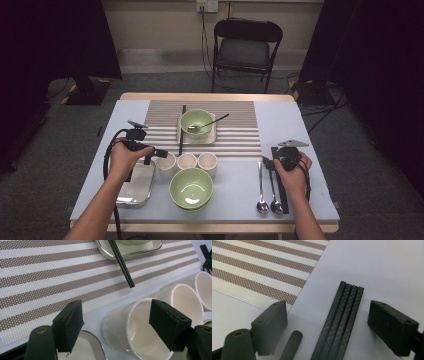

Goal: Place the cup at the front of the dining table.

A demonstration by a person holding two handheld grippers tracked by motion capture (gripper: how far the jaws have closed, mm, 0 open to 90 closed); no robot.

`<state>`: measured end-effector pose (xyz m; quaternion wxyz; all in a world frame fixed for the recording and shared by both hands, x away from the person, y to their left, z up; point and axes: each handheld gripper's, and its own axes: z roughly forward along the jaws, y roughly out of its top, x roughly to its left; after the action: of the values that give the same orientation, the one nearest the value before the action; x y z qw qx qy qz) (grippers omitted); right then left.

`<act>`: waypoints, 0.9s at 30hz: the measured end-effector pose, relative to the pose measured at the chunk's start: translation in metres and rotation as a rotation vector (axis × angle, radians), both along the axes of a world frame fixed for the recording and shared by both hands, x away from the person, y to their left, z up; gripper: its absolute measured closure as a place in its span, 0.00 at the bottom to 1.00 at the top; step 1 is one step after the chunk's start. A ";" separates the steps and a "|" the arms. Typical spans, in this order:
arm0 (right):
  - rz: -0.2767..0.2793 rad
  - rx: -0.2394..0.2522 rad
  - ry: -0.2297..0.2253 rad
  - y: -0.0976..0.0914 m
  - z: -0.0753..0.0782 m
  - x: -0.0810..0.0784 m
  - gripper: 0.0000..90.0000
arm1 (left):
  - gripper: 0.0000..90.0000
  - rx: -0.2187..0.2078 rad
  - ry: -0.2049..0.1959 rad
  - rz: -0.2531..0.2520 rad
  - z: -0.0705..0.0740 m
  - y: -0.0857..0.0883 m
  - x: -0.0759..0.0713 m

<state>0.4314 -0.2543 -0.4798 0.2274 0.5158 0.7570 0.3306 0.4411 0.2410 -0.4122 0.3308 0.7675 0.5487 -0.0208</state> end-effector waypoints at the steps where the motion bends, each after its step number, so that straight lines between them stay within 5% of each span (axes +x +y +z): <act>1: 0.001 0.000 -0.001 0.000 0.000 0.000 0.17 | 0.30 -0.001 0.000 0.002 0.000 0.000 0.000; 27: 0.001 0.000 -0.001 0.000 0.000 0.000 0.17 | 0.45 0.063 0.008 -0.020 -0.005 -0.008 -0.003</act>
<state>0.4315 -0.2544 -0.4799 0.2277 0.5151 0.7571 0.3310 0.4385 0.2332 -0.4172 0.3042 0.7829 0.5426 -0.0097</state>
